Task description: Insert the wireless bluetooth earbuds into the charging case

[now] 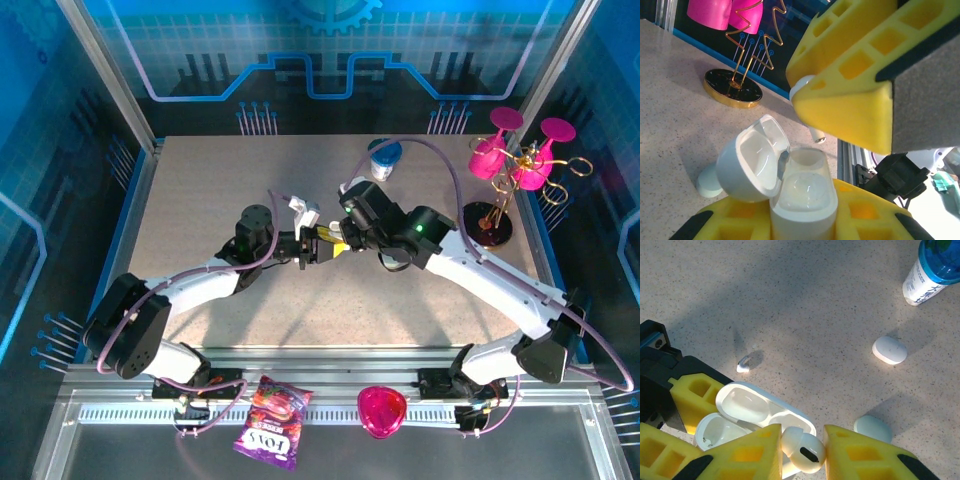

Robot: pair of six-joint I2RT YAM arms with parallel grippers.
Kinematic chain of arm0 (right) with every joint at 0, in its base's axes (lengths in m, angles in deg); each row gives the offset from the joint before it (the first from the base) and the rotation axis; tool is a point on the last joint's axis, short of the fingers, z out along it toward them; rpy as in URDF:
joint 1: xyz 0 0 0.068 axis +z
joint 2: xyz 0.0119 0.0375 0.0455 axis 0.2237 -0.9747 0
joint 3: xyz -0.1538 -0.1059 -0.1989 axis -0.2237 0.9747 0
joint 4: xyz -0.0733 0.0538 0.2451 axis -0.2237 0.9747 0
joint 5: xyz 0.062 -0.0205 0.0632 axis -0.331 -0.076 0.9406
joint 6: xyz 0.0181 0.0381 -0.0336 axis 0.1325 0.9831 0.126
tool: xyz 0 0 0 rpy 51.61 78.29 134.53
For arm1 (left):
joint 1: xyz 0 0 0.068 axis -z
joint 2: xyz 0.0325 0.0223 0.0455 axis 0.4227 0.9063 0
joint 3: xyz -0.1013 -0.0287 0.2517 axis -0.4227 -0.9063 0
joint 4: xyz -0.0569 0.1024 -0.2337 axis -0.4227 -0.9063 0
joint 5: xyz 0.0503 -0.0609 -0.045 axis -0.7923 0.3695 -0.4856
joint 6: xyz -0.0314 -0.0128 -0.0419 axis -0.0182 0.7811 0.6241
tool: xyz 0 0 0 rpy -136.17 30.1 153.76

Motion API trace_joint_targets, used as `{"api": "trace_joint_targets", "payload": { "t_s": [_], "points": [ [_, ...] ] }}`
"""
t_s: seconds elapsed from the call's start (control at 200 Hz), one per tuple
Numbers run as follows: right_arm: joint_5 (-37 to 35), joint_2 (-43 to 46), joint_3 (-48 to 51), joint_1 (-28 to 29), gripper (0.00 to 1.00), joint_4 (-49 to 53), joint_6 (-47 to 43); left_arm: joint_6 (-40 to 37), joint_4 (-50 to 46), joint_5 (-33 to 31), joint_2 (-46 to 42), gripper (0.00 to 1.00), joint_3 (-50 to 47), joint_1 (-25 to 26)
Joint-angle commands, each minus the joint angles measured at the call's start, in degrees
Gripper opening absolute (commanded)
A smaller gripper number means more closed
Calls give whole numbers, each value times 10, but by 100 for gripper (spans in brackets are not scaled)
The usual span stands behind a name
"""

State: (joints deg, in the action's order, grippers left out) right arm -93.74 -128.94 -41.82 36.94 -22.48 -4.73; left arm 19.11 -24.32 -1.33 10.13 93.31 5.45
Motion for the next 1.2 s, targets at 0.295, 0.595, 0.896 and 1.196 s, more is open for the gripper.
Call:
{"api": "trace_joint_targets", "payload": {
  "t_s": [0.295,0.595,0.896,1.196],
  "points": [
    [-12,-6,2,7,25,-17,-15,44,28,9,-3,14,17,-6],
    [-11,10,20,7,25,-13,-18,58,42,9,-2,14,19,-9],
    [40,13,30,7,28,-34,-22,63,53,11,3,14,22,-9],
    [64,18,30,7,33,-38,-20,57,55,12,0,14,19,-9]
  ]
}}
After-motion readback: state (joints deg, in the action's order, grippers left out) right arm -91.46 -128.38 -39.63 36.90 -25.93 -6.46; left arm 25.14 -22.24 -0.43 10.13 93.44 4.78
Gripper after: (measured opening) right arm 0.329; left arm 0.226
